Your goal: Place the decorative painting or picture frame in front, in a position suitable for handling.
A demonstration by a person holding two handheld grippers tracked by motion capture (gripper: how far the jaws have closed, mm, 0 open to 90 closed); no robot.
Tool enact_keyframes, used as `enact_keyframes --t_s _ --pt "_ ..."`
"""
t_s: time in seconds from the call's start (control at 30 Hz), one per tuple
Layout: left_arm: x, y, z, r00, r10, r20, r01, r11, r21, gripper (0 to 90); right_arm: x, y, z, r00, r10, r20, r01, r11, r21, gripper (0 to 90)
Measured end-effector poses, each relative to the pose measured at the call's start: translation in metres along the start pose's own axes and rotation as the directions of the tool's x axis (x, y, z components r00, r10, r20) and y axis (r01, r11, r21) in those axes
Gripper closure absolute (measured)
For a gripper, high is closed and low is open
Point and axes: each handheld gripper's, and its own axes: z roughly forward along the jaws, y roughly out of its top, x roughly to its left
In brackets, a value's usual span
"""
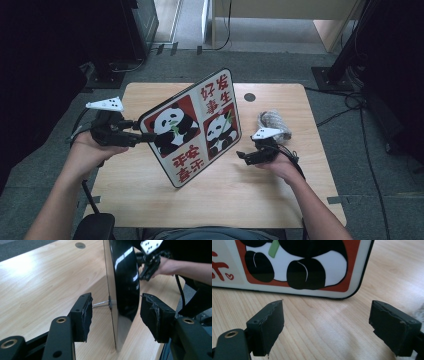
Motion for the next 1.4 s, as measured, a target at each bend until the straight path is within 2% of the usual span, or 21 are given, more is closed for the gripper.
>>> enact_keyframes --t_s 0.07,0.2,0.3,0.33,0.47,0.6,0.67,0.77,0.93,0.97,1.1,1.17,1.27,1.4 --pt "-0.001 -0.002 0.001 1.0 0.003 0.004 -0.003 1.0 -0.003 43.9 -0.001 0.002 -0.002 1.0 -0.006 0.004 0.007 1.0 -0.007 13.1" --pt "-0.007 -0.01 0.006 0.9994 0.033 -0.005 -0.033 0.9994 0.002 43.2 -0.006 0.006 -0.008 0.9997 0.025 -0.002 -0.025 0.9997 0.001 15.2" --pt "-0.008 -0.014 0.009 0.9996 0.03 -0.001 -0.03 0.9995 0.01 40.8 -0.009 0.006 -0.01 0.9993 0.036 -0.005 -0.036 0.9993 0.011 15.7" --pt "-0.008 -0.016 0.011 0.9998 0.018 0.01 -0.018 0.9997 0.017 37.0 -0.012 0.008 -0.013 0.9993 0.036 0.002 -0.036 0.9992 0.017 15.8" --pt "-0.011 -0.021 0.013 0.9996 0.023 0.019 -0.023 0.9995 0.02 34.9 -0.016 0.009 -0.017 0.9992 0.041 -0.002 -0.041 0.999 0.017 19.4" --pt "-0.013 -0.029 0.018 0.9988 0.019 0.046 -0.02 0.9994 0.027 33.4 -0.023 0.013 -0.022 0.9965 0.082 0.017 -0.082 0.9965 0.014 21.7" --pt "-0.014 -0.03 0.019 0.9986 0.015 0.051 -0.017 0.9994 0.03 33.2 -0.025 0.013 -0.023 0.9961 0.085 0.024 -0.085 0.9964 0.004 21.9" --pt "-0.014 -0.035 0.022 0.9993 -0.002 0.038 0.001 0.9994 0.034 35.2 -0.031 0.014 -0.028 0.9959 0.078 0.046 -0.078 0.997 -0.008 24.3" --pt "-0.015 -0.04 0.025 0.9994 0.008 0.035 -0.009 0.9995 0.031 40.3 -0.037 0.016 -0.032 0.9955 0.084 0.044 -0.084 0.9965 -0.008 26.5" --pt "-0.015 -0.043 0.027 0.999 0.003 0.044 -0.004 0.9995 0.032 41.6 -0.042 0.016 -0.033 0.9951 0.09 0.042 -0.089 0.996 -0.007 26.5" --pt "-0.015 -0.047 0.031 0.9993 0.004 0.037 -0.006 0.999 0.045 44.1 -0.048 0.017 -0.035 0.9932 0.108 0.042 -0.108 0.9941 -0.003 26.7" --pt "-0.014 -0.05 0.033 0.9986 -0.009 0.051 0.008 0.9995 0.029 45.7 -0.056 0.018 -0.037 0.9911 0.126 0.042 -0.127 0.9918 0.014 26.7" --pt "-0.015 -0.052 0.035 0.999 -0.004 0.045 0.003 0.9997 0.025 48.1 -0.06 0.018 -0.039 0.99 0.131 0.054 -0.132 0.991 0.02 26.7" --pt "-0.017 -0.056 0.04 0.9994 0.0 0.035 -0.001 0.9996 0.029 50.7 -0.07 0.019 -0.046 0.9874 0.134 0.084 -0.134 0.9909 -0.013 26.6"
